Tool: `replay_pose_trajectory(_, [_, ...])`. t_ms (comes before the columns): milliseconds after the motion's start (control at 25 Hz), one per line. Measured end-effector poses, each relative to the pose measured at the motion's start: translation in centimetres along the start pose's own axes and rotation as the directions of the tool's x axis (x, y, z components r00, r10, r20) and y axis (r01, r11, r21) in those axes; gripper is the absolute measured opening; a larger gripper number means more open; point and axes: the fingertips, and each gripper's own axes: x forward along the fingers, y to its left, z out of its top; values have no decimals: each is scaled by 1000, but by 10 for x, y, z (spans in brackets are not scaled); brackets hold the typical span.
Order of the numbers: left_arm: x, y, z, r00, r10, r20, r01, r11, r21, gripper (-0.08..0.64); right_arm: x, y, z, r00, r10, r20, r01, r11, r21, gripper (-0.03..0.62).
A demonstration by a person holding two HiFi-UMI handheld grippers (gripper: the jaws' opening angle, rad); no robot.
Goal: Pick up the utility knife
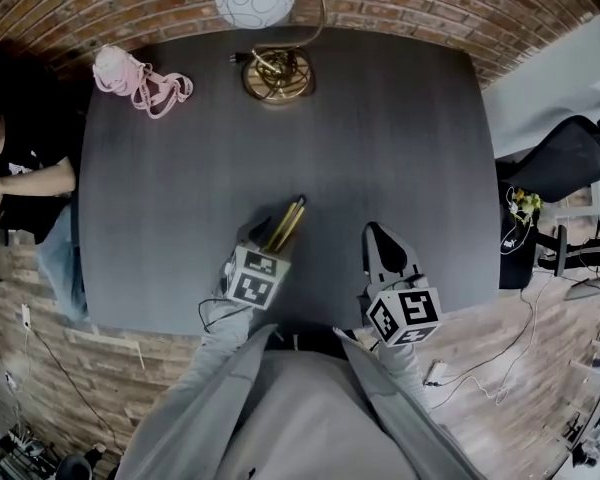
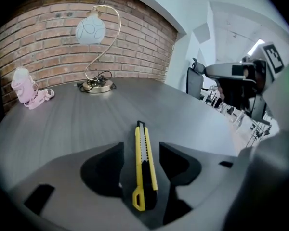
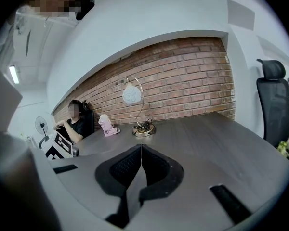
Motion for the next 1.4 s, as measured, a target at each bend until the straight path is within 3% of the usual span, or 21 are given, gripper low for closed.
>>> replay_pose_trajectory(280, [18,0,-14,998,10,-60,-10,1000,10,209,0,-4,-7,1000,-17,-14,18,1000,16,18])
replay_pose_trajectory(720, [21,4,-16,996,78,-43,-75,995,58,209,4,-8,-7,999,-34,-19,34,999,18,18])
replay_pose_trajectory(1400, [19,15,-15,991,124,-40,-124,992,13,132,-8,-19,-4,997,-74,9,74,996,41,18])
